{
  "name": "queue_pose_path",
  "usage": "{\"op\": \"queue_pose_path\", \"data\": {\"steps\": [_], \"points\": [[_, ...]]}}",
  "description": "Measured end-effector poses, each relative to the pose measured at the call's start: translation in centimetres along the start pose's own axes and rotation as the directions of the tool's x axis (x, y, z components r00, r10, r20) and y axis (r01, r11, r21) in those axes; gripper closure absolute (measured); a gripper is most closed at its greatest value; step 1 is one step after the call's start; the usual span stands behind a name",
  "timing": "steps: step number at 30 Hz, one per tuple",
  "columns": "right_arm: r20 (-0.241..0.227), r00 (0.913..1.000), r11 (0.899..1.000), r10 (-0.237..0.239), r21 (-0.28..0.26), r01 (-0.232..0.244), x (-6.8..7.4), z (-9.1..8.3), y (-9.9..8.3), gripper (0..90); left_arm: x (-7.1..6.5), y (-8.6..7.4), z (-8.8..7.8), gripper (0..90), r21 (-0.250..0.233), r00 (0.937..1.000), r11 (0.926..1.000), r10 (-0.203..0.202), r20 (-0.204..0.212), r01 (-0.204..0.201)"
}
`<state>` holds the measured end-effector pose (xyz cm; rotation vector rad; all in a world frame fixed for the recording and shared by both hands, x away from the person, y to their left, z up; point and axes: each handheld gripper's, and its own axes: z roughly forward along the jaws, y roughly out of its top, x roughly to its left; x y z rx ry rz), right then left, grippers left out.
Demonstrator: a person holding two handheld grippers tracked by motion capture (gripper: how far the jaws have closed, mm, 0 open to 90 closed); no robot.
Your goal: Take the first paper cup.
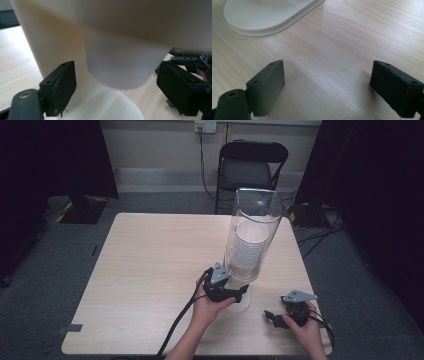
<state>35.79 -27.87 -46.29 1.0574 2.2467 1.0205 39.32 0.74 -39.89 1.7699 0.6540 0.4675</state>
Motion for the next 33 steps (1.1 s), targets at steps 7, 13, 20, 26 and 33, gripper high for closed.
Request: {"op": "queue_pose_path", "data": {"steps": [7,13,20,26,33], "points": [[0.0,1.0,1.0,0.0,0.0,0.0,0.0,0.0,0.0,11.9,-0.2,0.1,0.4,33.2,-0.053,0.9993,0.9979,0.036,0.008,-0.036],[0.0,1.0,1.0,0.0,0.0,0.0,0.0,0.0,0.0,11.9,-0.1,-0.1,0.4,36.3,-0.041,0.9965,0.9956,0.083,-0.01,-0.084],[0.0,1.0,1.0,-0.001,0.0,0.001,0.0,0.0,0.0,11.9,-0.1,-3.8,2.2,37.3,0.252,0.996,0.9654,0.08,-0.041,-0.067],[-0.004,1.0,1.0,-0.001,0.001,0.001,0.0,0.0,0.0,11.8,-0.5,-5.2,2.1,36.8,0.166,0.9999,0.986,0.016,0.003,-0.016],[-0.006,1.0,1.0,-0.005,0.0,0.005,0.0,0.0,0.0,11.7,0.2,-5.6,1.2,36.6,0.238,0.9988,0.9705,0.027,0.041,-0.036]]}}
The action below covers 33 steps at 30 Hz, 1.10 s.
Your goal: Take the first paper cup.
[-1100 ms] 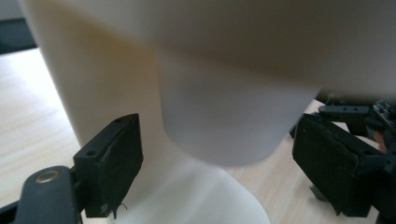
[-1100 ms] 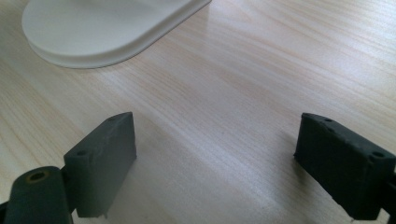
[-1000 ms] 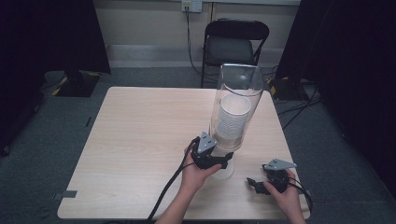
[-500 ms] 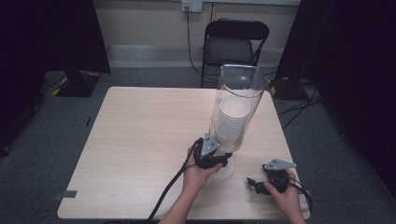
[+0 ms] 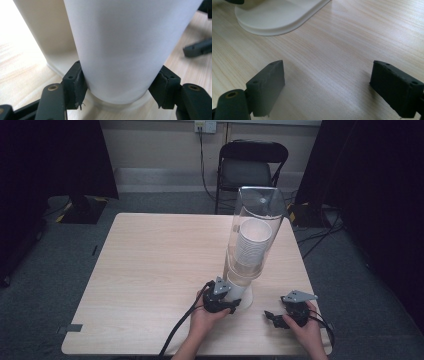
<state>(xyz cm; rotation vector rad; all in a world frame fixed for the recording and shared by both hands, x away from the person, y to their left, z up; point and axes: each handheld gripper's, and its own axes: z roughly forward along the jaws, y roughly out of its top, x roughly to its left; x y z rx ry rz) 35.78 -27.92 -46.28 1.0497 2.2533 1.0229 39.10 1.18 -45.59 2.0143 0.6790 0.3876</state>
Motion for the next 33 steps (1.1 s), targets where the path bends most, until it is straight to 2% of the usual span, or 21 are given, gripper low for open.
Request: {"op": "queue_pose_path", "data": {"steps": [1,2,3,4,5,8,9,10,12,13,16,17,19,23,26,27,29,32,33], "points": [[0.0,1.0,1.0,-0.001,0.0,0.001,0.0,0.0,0.0,11.7,-0.1,-0.1,-0.1,36.6,0.002,1.0,1.0,-0.006,0.0,0.006],[0.0,1.0,1.0,-0.001,0.0,0.001,0.0,0.0,0.0,11.7,0.0,-0.1,-0.3,36.6,0.011,1.0,0.9999,0.006,-0.002,-0.006],[0.001,1.0,1.0,0.0,0.001,0.0,0.0,0.0,0.0,11.7,0.0,-0.1,-0.4,36.6,0.016,1.0,0.9998,-0.009,-0.003,0.009],[0.001,1.0,1.0,0.0,0.001,0.0,0.0,0.0,0.0,11.7,0.2,-0.2,-0.6,36.6,0.026,1.0,0.9997,0.002,-0.008,-0.002],[0.001,1.0,1.0,0.0,0.001,0.0,0.0,0.0,0.0,11.7,0.3,-0.3,-0.8,36.6,0.026,0.9999,0.9996,-0.007,-0.015,0.007],[0.0,1.0,1.0,0.0,0.001,0.0,0.0,0.0,0.0,11.7,1.1,-0.7,-1.7,36.5,0.048,0.9995,0.9986,-0.021,-0.025,0.023],[0.0,1.0,1.0,-0.002,0.001,0.002,0.0,0.0,0.0,11.7,1.4,-0.8,-1.9,36.5,0.049,0.9993,0.9987,-0.015,-0.034,0.017],[0.0,1.0,1.0,0.0,0.001,0.0,0.0,0.0,0.0,11.7,1.6,-0.9,-2.2,36.5,0.048,0.9988,0.9982,-0.034,-0.035,0.036],[0.0,1.0,1.0,-0.001,0.001,0.001,0.0,0.0,0.0,11.7,2.0,-1.0,-2.6,36.5,0.068,0.9984,0.9971,-0.033,-0.047,0.036],[0.0,1.0,1.0,-0.001,0.0,0.001,0.0,0.0,0.0,11.7,2.3,-1.0,-2.8,36.5,0.071,0.9981,0.9972,-0.018,-0.059,0.023],[0.0,1.0,1.0,0.0,0.001,0.0,0.0,0.0,0.0,11.7,3.0,-1.4,-3.3,36.5,0.074,0.9961,0.9963,-0.036,-0.08,0.042],[0.0,1.0,1.0,-0.001,0.001,0.001,0.0,0.0,0.0,11.7,3.6,-1.8,-3.7,36.4,0.065,0.994,0.9959,-0.057,-0.093,0.063],[0.0,1.0,1.0,0.0,0.001,0.0,0.0,0.0,0.0,11.7,3.9,-2.0,-3.9,36.5,0.063,0.993,0.9958,-0.059,-0.102,0.066],[0.0,1.0,1.0,0.0,0.0,0.0,0.0,0.0,0.0,11.7,5.3,-2.8,-4.4,36.4,0.076,0.9869,0.9928,-0.082,-0.139,0.093],[0.0,1.0,1.0,-0.001,0.001,0.001,0.0,0.0,0.0,11.7,6.3,-3.0,-4.9,36.4,0.065,0.9808,0.9896,-0.117,-0.156,0.128],[0.0,1.0,1.0,-0.001,0.001,0.001,0.0,0.0,0.0,11.7,6.7,-3.0,-5.1,36.4,0.071,0.9811,0.9909,-0.102,-0.165,0.115],[0.0,1.0,1.0,-0.001,0.0,0.001,0.0,0.0,0.0,11.7,7.3,-3.2,-5.3,36.4,0.058,0.9736,0.9873,-0.135,-0.184,0.148],[0.0,1.0,1.0,0.0,0.0,0.0,0.0,0.0,0.0,11.7,8.0,-3.4,-5.4,36.3,0.053,0.9712,0.9858,-0.147,-0.188,0.16],[0.0,1.0,1.0,-0.001,0.0,0.001,0.0,0.0,0.0,11.7,8.3,-3.5,-5.4,36.3,0.061,0.9684,0.9844,-0.15,-0.199,0.165]]}}
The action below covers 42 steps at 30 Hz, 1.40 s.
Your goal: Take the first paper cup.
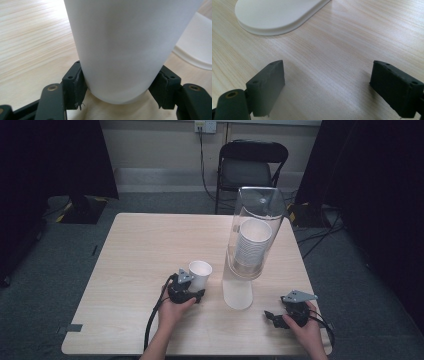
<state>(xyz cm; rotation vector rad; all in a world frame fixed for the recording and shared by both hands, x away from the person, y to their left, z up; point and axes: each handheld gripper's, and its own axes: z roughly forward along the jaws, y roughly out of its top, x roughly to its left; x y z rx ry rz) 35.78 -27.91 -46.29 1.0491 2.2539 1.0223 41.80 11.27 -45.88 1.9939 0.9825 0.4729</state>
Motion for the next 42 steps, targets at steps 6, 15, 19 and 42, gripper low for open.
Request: {"op": "queue_pose_path", "data": {"steps": [6,15,19,42], "points": [[0.0,1.0,1.0,0.0,0.0,0.0,0.0,0.0,0.0,11.7,0.8,-0.2,-0.1,36.3,0.004,0.9998,0.9999,-0.015,-0.01,0.015],[0.0,1.0,1.0,0.0,0.0,0.0,0.0,0.0,0.0,11.7,1.3,-0.4,-0.3,35.9,-0.001,0.9997,1.0,-0.001,-0.026,0.001],[0.0,1.0,1.0,0.0,0.0,0.0,0.0,0.0,0.0,11.7,1.3,-0.5,-0.3,35.8,0.004,0.999,0.9994,0.033,-0.03,-0.033],[-0.007,1.0,1.0,-0.003,0.004,0.003,-0.1,0.2,0.2,10.8,0.9,-0.8,-0.6,35.8,0.01,0.9948,0.9951,0.099,-0.027,-0.098]]}}
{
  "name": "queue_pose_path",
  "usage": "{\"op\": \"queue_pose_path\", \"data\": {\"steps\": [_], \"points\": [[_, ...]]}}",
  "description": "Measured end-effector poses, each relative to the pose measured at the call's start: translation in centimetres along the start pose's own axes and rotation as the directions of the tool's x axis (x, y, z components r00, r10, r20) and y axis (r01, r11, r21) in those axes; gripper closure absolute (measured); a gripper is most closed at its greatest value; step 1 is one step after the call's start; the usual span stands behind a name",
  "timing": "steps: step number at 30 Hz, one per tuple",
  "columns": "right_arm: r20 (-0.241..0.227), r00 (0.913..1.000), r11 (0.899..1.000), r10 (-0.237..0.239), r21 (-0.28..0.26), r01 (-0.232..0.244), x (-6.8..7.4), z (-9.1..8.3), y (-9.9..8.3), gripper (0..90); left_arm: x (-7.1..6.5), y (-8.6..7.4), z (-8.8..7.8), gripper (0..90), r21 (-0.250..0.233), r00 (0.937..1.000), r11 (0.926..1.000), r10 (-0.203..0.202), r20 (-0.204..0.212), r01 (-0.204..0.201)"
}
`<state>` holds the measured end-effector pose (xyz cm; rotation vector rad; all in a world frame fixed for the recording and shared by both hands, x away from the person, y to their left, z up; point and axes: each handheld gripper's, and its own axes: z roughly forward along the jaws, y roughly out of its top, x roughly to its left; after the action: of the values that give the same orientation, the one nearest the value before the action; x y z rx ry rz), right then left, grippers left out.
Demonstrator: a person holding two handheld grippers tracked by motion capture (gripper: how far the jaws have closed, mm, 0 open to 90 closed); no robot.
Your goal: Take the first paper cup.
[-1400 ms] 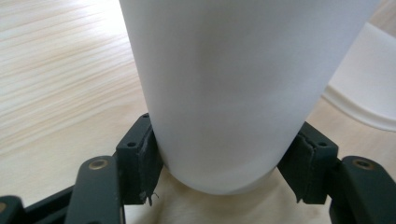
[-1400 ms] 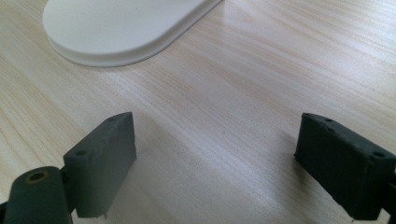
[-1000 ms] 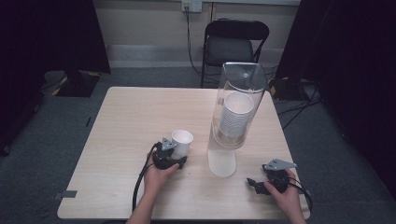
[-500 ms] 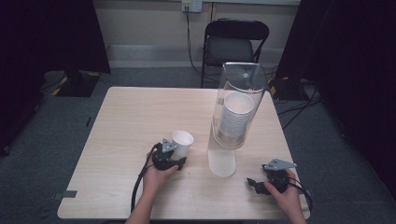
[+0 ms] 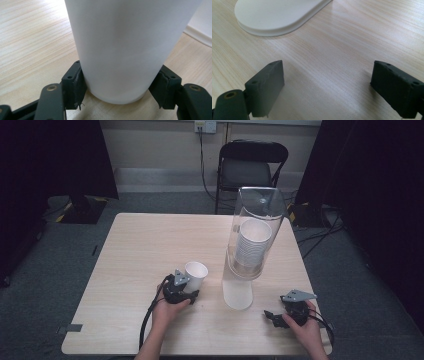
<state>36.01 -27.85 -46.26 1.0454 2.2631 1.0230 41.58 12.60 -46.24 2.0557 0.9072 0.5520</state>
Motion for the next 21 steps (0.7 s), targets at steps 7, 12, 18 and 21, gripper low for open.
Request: {"op": "queue_pose_path", "data": {"steps": [7,12,18,21], "points": [[-0.053,0.9977,0.998,-0.043,-0.046,0.041,0.6,-0.3,0.3,16.0,-0.2,-0.5,-0.6,36.0,-0.019,0.9985,0.9995,-0.023,0.049,0.024],[-0.112,0.9936,0.983,-0.019,-0.185,-0.002,2.0,-1.6,2.0,15.4,-1.3,-0.1,-1.7,36.0,-0.067,0.9943,0.9977,0.021,0.104,-0.014],[-0.193,0.9798,0.955,-0.05,-0.295,-0.009,4.0,-3.2,4.2,25.4,-3.0,-0.1,-2.8,36.0,-0.075,0.983,0.9949,0.079,0.166,-0.067],[-0.245,0.9646,0.954,-0.098,-0.299,0.021,5.2,-3.6,5.1,31.2,-3.5,-0.2,-2.9,36.0,-0.068,0.9794,0.994,0.097,0.177,-0.086]]}}
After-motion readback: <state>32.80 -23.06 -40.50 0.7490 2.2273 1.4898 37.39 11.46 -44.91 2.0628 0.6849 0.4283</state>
